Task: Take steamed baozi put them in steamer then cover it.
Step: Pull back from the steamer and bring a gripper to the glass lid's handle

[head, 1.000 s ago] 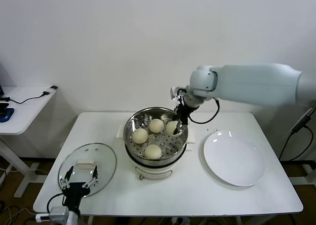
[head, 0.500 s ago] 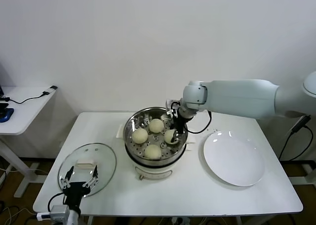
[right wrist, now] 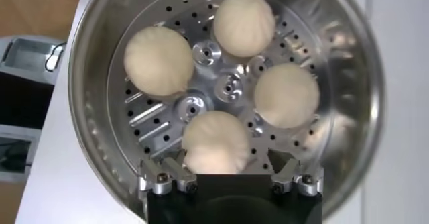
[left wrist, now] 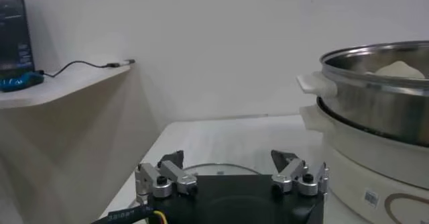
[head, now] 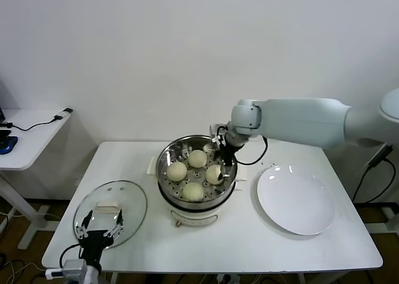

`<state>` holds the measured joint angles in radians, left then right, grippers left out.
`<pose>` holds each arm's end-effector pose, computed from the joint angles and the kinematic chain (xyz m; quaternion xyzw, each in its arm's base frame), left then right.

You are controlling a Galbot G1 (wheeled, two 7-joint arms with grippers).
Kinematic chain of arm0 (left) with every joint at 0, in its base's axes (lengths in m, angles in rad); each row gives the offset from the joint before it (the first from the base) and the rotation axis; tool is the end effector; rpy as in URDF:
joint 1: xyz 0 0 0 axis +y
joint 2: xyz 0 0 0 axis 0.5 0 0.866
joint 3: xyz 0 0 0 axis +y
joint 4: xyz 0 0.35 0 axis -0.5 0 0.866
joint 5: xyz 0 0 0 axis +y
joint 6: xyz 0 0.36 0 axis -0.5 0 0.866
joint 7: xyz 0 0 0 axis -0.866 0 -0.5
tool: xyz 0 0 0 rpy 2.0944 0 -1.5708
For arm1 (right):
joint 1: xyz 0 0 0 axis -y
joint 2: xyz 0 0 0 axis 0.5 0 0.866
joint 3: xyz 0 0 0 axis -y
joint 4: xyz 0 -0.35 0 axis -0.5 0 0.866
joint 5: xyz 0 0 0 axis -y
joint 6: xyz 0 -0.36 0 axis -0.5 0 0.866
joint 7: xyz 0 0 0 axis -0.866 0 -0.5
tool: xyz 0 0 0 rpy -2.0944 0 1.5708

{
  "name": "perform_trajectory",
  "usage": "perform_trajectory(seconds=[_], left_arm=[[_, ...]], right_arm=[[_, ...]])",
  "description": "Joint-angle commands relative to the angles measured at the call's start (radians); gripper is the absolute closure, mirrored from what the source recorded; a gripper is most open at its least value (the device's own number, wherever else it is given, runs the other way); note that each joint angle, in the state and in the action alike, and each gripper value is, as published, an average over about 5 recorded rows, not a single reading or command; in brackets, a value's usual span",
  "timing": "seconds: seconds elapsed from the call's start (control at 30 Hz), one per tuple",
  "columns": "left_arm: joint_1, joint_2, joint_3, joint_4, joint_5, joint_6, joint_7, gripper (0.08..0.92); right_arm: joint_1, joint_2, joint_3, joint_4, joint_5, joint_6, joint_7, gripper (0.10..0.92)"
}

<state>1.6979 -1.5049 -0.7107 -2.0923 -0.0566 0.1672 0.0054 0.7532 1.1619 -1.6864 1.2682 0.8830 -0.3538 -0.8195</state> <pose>0.1432 0.0692 -0.3182 0.0627 -0.9868 -0.0452 0.1425 0.5620 0.0713 -0.0792 0.5601 -0.5580 0.4955 0.3597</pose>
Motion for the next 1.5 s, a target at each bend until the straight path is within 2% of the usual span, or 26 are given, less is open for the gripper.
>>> perform_trajectory(seconds=[0.03,0.2,0.33,0.5,0.67,0.77,0.9,1.1,1.33,1.4,1.5], left_arm=[[-0.001,-0.001,0.0,-0.018,-0.026,0.014,-0.003,0.177],[-0.011,0.003,-0.004,-0.025,-0.044,0.014,-0.017,0.177],[-0.027,0.009,-0.008,-0.024,-0.044,0.016,-0.034,0.177],[-0.042,0.017,-0.017,-0.031,-0.039,0.013,-0.042,0.177],[-0.051,0.042,-0.021,-0.019,-0.031,-0.027,-0.028,0.177],[-0.062,0.05,-0.022,-0.013,-0.017,-0.045,-0.019,0.177],[-0.078,0.057,-0.026,0.001,-0.007,-0.058,-0.029,0.177],[-0.082,0.078,-0.025,0.032,0.034,-0.114,-0.052,0.177],[-0.076,0.091,-0.031,0.091,0.193,-0.208,-0.101,0.177],[-0.075,0.098,-0.036,0.115,0.265,-0.248,-0.125,0.177],[-0.074,0.113,-0.042,0.163,0.444,-0.331,-0.211,0.177]], right_arm=[[0.058,-0.132,0.18,-0.043,0.094,0.113,0.016,0.203],[-0.12,-0.269,0.516,-0.058,0.147,0.113,0.422,0.203],[-0.334,-0.408,0.791,0.02,0.1,0.107,0.681,0.203],[-0.806,-0.581,1.255,0.194,-0.047,0.129,0.872,0.203],[-1.377,-0.621,1.794,0.349,-0.14,0.17,0.912,0.203],[-1.697,-0.56,2.089,0.406,-0.21,0.21,0.883,0.203],[-1.981,-0.424,2.319,0.444,-0.291,0.284,0.836,0.203],[-2.19,-0.206,2.414,0.451,-0.367,0.392,0.76,0.203],[-2.276,0.003,2.398,0.437,-0.428,0.496,0.742,0.203],[-2.285,0.047,2.39,0.431,-0.442,0.522,0.74,0.203],[-2.294,0.093,2.383,0.427,-0.453,0.546,0.742,0.203]])
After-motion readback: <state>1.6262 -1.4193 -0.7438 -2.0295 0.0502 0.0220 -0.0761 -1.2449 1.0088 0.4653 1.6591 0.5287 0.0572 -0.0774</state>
